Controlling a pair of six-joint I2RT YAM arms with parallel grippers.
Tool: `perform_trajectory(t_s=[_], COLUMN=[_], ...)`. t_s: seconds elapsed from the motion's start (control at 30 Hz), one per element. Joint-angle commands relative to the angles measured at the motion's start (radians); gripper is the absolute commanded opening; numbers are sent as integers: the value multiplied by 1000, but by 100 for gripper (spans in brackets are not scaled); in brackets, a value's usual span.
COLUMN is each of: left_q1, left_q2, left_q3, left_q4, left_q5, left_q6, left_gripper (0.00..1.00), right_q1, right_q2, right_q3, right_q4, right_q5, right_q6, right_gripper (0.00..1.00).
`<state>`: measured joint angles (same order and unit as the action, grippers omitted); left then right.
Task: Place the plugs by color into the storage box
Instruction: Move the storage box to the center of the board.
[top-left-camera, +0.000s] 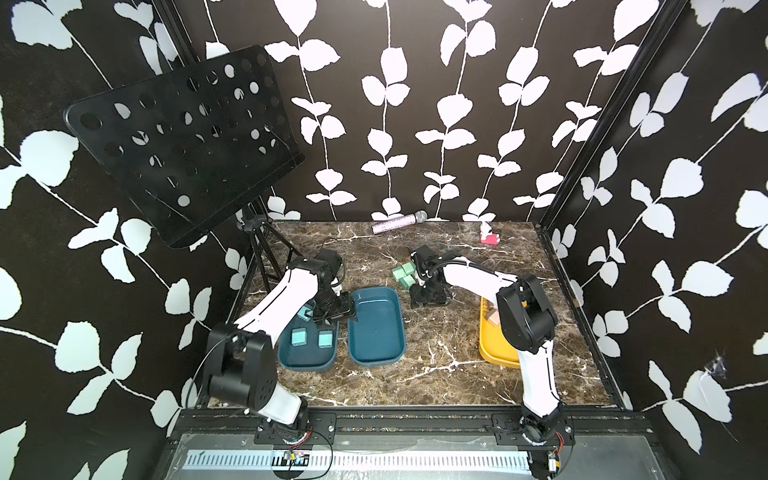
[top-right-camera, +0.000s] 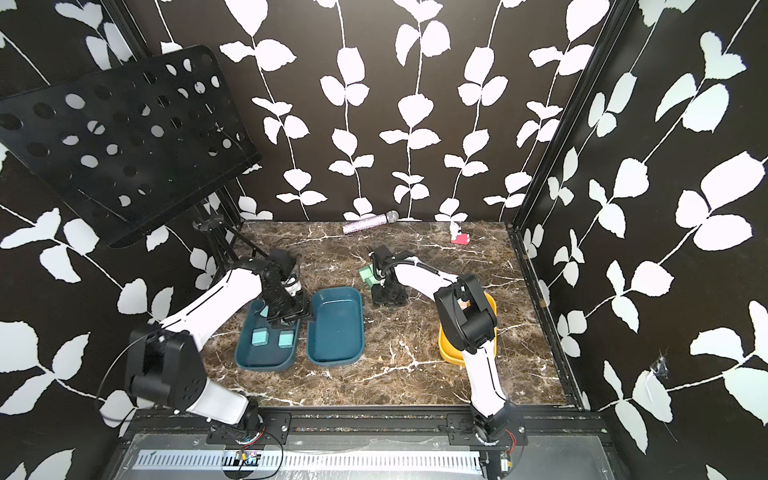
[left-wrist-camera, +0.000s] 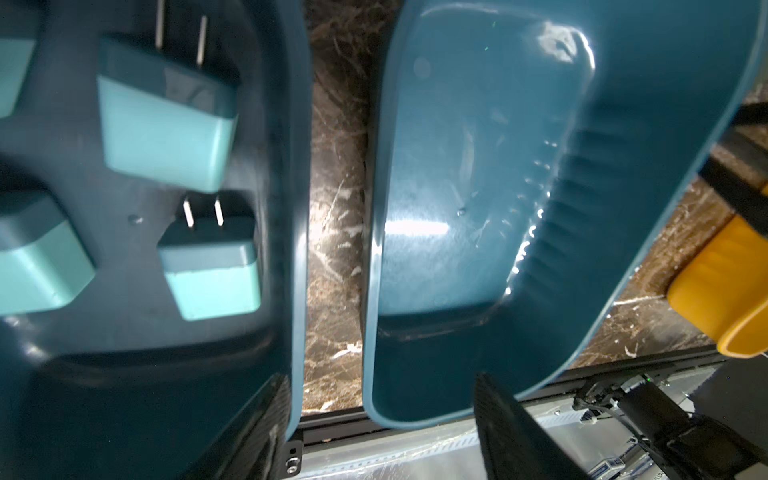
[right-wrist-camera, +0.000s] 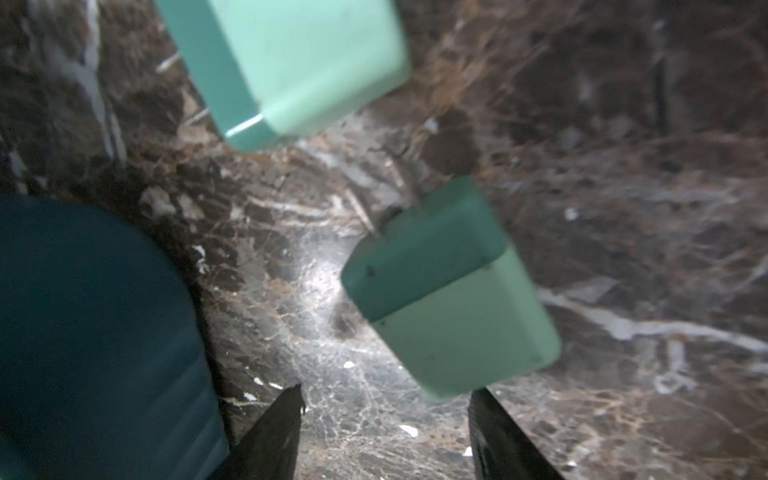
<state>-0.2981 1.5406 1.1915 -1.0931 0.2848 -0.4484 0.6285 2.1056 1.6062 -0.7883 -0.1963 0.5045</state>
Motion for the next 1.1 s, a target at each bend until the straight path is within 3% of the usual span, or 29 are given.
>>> perform_trajectory(t_s=[0.0,0.43,0.7,0.83,0.93,1.07], left_q1=[5,-69,-113,-135,-156,-168], left_q2=[34,199,248,259,248,223], left_q3=[48,109,131,131,127,99], left_q4=[31,54,27,15,3,-5], left_q5=[-14,-73,-131,-158,-183,-166], left_q6=[22,18,58,95,125,137], left_gripper=[71,63,44,26,17,15], right_q1=[13,11,-9,-27,-40,-45], right_q2=[-22,-202,-230,-199,-161,-80], right_q3=[-29,-210,-165,-105,-43,70], right_q4=[-4,29,-15,-35,-43,-80], right_q5=[17,62,98,105,103,102], right_q6=[6,54,15,-12,-35,-81], right_gripper=[62,68,70,70,70,70])
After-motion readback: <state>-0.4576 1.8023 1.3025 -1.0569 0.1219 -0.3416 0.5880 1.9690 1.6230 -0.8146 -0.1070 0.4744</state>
